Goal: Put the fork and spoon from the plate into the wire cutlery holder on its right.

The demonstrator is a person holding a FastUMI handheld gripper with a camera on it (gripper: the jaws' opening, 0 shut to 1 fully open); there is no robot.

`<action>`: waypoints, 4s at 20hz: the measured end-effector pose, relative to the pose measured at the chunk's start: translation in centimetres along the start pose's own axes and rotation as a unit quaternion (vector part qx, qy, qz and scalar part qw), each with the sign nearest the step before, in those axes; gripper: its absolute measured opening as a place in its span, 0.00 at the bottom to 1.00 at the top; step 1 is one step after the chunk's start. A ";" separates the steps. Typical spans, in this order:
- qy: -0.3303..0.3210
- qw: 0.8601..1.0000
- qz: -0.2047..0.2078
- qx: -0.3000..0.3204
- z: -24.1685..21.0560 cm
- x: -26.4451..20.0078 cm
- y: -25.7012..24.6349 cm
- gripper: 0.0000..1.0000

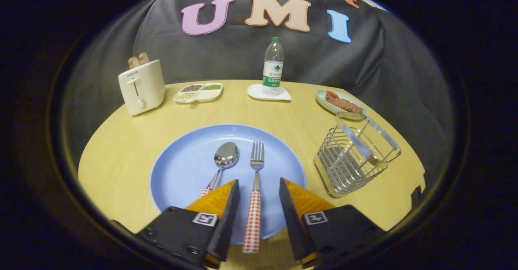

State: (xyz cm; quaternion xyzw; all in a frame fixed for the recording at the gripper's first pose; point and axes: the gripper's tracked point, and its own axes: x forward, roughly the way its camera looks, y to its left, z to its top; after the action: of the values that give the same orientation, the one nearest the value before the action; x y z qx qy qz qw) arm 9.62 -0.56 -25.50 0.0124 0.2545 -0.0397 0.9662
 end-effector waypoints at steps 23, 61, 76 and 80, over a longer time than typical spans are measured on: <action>0.058 0.994 -0.075 0.053 6.4 -7.7 -0.7 0.11; 0.445 0.893 -0.070 0.024 6.3 -3.7 -16.4 0.18; 0.340 0.937 -0.058 0.057 12.8 -9.5 -9.3 1.00; 0.309 0.949 -0.054 0.042 12.6 -11.1 -5.8 0.99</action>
State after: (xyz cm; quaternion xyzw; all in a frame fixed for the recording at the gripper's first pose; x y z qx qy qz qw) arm 5.66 -6.16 -9.07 0.0513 0.5389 -0.0964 0.8353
